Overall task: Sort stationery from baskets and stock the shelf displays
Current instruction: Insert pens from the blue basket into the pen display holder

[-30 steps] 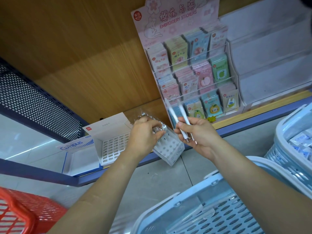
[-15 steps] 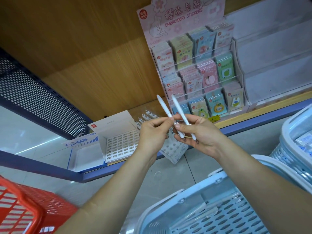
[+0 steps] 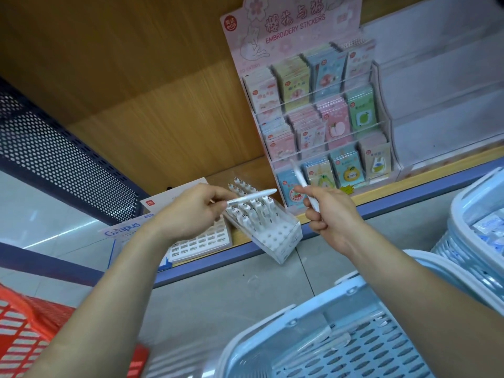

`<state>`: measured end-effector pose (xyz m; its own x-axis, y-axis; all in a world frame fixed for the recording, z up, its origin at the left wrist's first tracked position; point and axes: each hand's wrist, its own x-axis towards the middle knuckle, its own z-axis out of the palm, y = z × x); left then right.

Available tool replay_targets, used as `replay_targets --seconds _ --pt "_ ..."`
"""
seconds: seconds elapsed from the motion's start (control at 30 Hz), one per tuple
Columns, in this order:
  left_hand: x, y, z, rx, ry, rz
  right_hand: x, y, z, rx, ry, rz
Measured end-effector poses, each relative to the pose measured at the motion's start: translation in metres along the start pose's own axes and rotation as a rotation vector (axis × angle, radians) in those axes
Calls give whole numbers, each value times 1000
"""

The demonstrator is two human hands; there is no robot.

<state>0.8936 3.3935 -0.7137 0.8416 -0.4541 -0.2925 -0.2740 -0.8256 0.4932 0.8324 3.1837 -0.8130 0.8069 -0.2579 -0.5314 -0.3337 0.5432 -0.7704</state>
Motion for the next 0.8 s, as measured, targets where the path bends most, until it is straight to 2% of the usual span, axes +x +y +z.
replay_targets --seconds 0.1,0.3,0.57,0.8 --pt "2 -3 2 -9 76 1 0 2 1 -6 -3 -17" --pt "18 -2 40 329 201 118 -3 2 1 9 -49 -61" --pt "29 -11 70 324 238 199 -5 2 0 17 -46 -78" --pt "27 -7 66 266 265 125 -4 2 0 7 -29 -83"
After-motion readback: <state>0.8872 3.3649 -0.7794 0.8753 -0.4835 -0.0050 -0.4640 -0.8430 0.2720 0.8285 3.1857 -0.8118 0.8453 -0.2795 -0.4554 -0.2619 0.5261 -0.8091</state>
